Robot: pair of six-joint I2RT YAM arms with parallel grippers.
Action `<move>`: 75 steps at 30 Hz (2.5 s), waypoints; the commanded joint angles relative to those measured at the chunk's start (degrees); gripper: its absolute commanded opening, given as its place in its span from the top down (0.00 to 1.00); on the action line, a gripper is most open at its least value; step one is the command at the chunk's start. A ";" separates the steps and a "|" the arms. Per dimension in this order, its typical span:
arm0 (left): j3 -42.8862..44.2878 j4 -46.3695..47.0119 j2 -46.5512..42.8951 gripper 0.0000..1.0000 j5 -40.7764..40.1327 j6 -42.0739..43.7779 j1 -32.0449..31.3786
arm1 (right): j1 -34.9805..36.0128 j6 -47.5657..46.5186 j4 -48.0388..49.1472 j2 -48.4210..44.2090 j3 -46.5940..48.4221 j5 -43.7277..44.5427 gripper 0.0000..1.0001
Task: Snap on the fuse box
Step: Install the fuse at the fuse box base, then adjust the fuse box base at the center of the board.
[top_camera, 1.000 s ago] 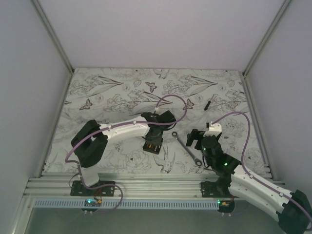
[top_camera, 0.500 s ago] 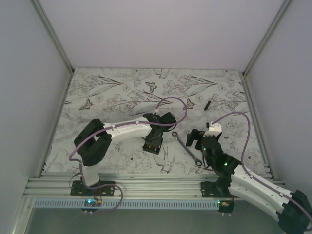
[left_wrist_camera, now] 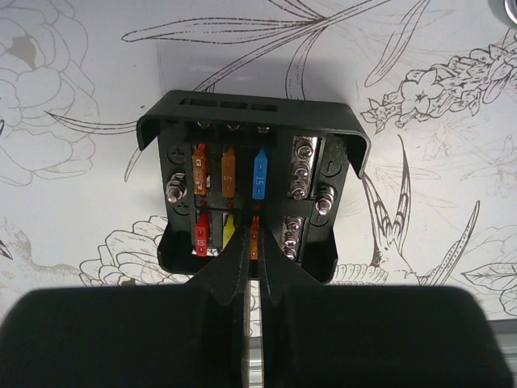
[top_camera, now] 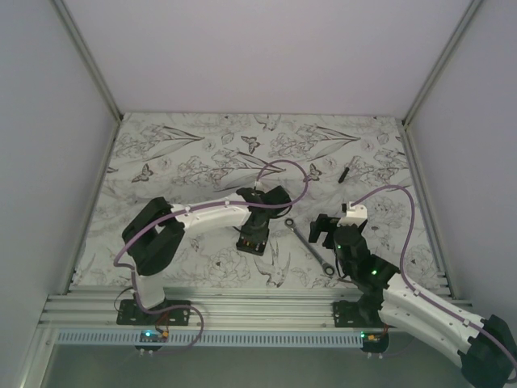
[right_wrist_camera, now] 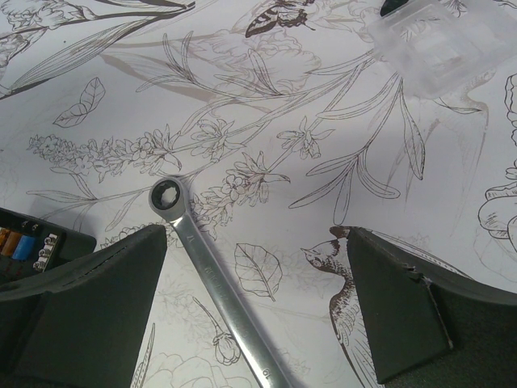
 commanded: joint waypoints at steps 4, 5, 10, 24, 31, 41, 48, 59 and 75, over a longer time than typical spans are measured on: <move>-5.87 -1.42 4.62 1.00 -0.73 -6.29 0.61 | -0.35 -0.19 1.59 -0.26 -0.03 0.78 0.00; -6.66 -0.68 4.91 1.00 -0.67 -6.77 0.57 | -0.36 -0.19 1.72 -0.16 -0.02 0.84 0.00; -8.88 1.24 6.36 1.00 -0.65 -7.82 0.56 | -0.37 -0.41 1.99 0.32 -0.02 0.76 0.00; -10.22 2.16 0.53 1.00 -0.80 -2.43 -1.06 | -0.34 -0.70 2.24 1.16 0.37 -0.34 0.00; -1.39 2.16 -5.37 0.68 0.73 0.73 -1.68 | -0.32 -1.20 1.52 3.47 2.77 -6.25 0.00; -10.22 2.29 -19.71 0.42 1.85 -2.14 4.12 | 1.05 -0.59 -3.62 13.15 11.79 -16.82 0.08; -22.30 5.20 -26.72 0.68 7.04 -2.11 14.13 | 2.36 2.00 -3.55 17.70 14.39 -20.69 0.13; -25.40 13.94 -17.56 0.84 13.53 -1.34 16.40 | 5.04 2.54 -4.33 23.86 18.97 -21.11 0.15; -24.60 20.30 -13.42 0.85 19.01 -4.63 12.41 | 9.42 1.73 -7.05 37.42 27.63 -24.69 0.51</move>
